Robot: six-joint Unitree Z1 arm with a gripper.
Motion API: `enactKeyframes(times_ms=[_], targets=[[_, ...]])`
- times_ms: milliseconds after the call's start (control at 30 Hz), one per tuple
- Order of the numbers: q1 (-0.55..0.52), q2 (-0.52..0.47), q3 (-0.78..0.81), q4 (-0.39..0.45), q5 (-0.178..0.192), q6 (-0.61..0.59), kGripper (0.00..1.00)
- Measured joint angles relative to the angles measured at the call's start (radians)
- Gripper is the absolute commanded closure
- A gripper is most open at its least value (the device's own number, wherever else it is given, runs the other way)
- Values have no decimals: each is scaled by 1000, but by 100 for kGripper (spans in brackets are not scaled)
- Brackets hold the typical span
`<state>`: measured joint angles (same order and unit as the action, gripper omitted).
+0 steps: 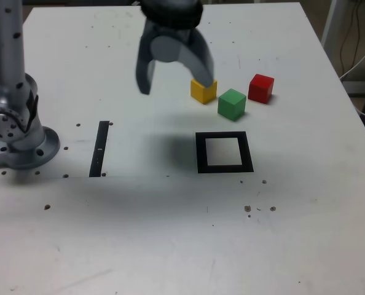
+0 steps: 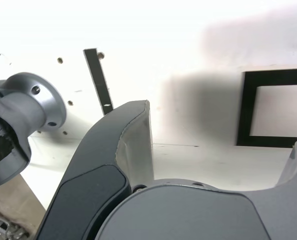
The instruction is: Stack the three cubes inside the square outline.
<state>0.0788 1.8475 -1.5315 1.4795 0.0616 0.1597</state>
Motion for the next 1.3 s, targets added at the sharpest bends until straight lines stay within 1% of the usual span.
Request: enactKeyframes(times_ms=[167, 300, 400, 467, 533, 667, 900, 1167, 1300], targets=[[23, 90, -133, 42, 3, 38, 1], [45, 140, -226, 76, 3, 64, 1], [67, 201, -316, 96, 3, 92, 1], [72, 224, -329, 99, 1, 97, 1], [87, 255, -384, 117, -5, 124, 1], [120, 324, -494, 125, -9, 152, 1], [178, 419, -609, 140, -10, 212, 1], [211, 486, -712, 142, 8, 266, 1], [225, 519, -756, 142, 10, 288, 1]])
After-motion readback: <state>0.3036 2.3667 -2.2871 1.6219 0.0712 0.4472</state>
